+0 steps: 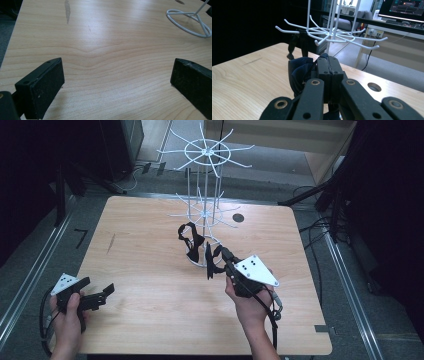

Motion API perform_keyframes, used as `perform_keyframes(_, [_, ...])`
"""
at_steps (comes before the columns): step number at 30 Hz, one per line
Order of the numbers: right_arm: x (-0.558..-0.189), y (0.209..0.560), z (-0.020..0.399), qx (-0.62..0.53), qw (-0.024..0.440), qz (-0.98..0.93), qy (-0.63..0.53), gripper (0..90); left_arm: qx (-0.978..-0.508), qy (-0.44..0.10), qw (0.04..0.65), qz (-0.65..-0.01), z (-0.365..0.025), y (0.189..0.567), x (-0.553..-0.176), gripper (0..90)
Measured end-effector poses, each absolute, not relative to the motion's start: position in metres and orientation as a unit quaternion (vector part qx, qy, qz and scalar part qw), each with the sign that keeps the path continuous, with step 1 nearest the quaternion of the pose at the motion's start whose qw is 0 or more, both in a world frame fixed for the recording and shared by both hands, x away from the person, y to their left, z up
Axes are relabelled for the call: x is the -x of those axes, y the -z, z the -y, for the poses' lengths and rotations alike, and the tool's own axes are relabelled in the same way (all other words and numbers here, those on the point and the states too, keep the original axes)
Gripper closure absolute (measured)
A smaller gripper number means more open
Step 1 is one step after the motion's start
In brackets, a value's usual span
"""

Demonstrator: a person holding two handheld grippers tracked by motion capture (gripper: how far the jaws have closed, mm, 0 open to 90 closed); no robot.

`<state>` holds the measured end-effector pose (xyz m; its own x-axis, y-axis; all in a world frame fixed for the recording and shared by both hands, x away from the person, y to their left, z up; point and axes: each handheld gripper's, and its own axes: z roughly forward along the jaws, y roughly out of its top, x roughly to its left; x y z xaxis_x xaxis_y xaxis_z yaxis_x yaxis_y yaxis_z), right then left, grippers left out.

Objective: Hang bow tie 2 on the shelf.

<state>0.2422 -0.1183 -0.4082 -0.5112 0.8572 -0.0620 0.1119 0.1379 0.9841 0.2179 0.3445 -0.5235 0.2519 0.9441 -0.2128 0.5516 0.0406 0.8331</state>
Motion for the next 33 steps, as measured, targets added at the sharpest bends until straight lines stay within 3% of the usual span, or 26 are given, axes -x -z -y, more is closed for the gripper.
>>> perform_keyframes(33, [-0.252, 0.384, 0.105, -0.342, 0.345, -0.674, -0.557, 90.0, -0.656, -0.222, 0.442, -0.570, -0.345, 0.524, -0.218, 0.0])
